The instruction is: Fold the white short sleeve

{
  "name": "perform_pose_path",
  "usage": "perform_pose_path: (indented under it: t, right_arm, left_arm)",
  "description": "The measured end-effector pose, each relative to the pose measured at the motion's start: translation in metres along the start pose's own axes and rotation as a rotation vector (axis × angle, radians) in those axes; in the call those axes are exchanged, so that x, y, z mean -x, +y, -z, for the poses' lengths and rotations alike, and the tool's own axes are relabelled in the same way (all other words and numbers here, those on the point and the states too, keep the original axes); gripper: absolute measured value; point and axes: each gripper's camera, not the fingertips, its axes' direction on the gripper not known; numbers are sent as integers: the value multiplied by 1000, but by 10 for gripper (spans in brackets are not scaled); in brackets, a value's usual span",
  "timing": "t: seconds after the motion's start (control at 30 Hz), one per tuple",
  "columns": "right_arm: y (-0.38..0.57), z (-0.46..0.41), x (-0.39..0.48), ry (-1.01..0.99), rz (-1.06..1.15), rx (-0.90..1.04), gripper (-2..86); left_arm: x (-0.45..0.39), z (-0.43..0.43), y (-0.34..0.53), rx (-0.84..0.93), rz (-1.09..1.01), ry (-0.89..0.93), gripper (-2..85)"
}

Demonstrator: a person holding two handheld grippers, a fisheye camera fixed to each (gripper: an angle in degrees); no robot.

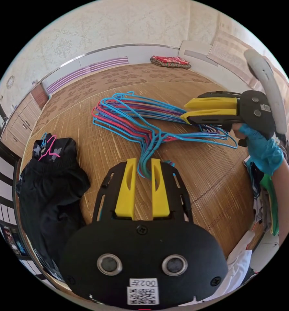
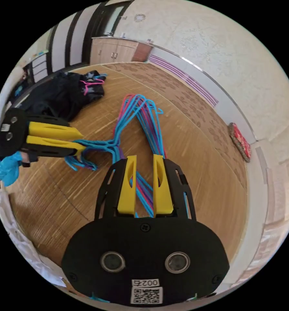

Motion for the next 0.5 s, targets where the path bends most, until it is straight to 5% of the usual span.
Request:
perform_pose_path:
  t: [0.13, 0.5]
  right_arm:
    - [4, -4, -10, -264, 74, 28, 120]
    - [-4, -59, 24, 80, 285, 289, 62]
  left_arm:
    - [-5, -5, -5, 15, -2, -17, 34]
    - [-15, -9, -16, 105, -24, -92, 70]
